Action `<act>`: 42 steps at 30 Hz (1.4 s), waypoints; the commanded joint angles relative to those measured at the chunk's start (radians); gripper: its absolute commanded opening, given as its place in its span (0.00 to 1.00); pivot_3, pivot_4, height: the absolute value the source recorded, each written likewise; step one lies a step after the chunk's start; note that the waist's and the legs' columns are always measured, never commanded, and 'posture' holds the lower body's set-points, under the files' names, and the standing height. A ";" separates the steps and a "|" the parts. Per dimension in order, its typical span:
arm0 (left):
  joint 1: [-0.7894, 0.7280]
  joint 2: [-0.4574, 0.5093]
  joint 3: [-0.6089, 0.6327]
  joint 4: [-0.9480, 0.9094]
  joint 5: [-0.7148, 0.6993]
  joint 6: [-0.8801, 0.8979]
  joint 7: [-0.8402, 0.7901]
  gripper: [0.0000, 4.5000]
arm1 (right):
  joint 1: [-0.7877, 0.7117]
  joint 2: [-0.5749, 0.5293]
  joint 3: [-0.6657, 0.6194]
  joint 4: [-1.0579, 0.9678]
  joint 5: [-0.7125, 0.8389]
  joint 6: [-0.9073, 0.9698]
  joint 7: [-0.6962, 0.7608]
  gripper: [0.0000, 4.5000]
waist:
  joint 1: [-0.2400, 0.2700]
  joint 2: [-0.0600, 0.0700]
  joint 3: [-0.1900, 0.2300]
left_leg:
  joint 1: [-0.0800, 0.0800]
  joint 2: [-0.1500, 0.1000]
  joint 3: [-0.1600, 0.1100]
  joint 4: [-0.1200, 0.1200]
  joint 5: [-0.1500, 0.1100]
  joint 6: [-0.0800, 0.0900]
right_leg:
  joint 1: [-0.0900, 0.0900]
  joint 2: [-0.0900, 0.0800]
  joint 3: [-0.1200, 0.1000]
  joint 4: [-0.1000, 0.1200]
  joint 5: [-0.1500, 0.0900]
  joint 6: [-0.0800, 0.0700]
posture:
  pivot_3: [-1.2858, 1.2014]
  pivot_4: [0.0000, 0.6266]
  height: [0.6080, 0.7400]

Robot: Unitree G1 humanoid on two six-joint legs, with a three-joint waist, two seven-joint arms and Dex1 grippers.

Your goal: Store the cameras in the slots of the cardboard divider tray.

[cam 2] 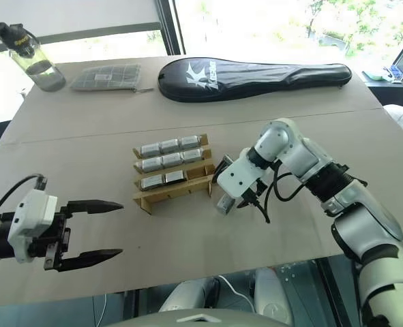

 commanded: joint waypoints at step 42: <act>-0.164 0.004 -0.075 0.285 0.103 -0.237 0.038 1.00 | -0.205 0.114 -0.068 -0.217 0.076 0.704 -0.230 0.16 | -0.003 0.002 0.001 | -0.001 0.000 0.000 -0.006 0.000 0.000 | -0.004 0.000 0.000 -0.001 0.000 0.000 | 0.52 0.24 1.00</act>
